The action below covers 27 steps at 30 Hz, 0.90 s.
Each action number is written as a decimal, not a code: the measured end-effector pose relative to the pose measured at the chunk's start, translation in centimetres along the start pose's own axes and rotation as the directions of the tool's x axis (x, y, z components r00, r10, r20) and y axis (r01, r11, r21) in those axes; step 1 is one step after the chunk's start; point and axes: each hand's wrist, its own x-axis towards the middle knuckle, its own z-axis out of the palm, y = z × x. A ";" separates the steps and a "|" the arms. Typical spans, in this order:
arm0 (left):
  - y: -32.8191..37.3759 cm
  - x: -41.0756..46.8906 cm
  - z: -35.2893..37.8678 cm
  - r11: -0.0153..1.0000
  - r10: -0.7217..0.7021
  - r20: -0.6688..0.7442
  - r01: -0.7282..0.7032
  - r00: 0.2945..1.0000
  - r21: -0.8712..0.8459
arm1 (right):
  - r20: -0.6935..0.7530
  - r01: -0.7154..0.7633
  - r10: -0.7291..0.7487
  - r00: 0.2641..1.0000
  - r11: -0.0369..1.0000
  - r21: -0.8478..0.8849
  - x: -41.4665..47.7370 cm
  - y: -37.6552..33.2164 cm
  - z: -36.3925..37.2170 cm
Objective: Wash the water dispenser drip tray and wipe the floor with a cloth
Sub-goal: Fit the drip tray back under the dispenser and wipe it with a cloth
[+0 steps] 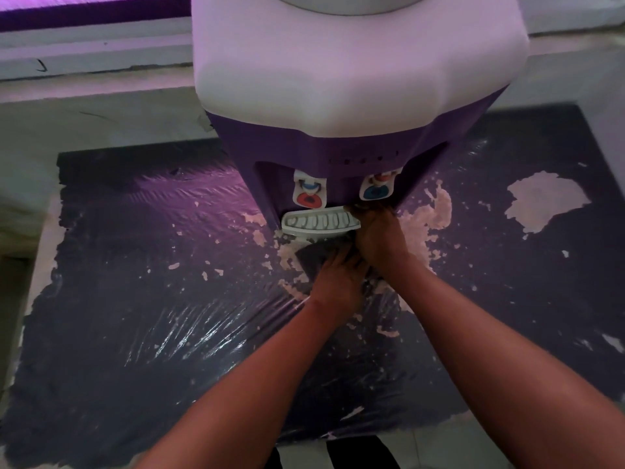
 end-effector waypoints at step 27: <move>-5.9 -1.2 -3.8 0.984 -0.118 -0.016 0.119 0.993 0.131 | -0.002 0.160 -0.161 0.987 0.981 -0.106 -8.7 0.5 4.4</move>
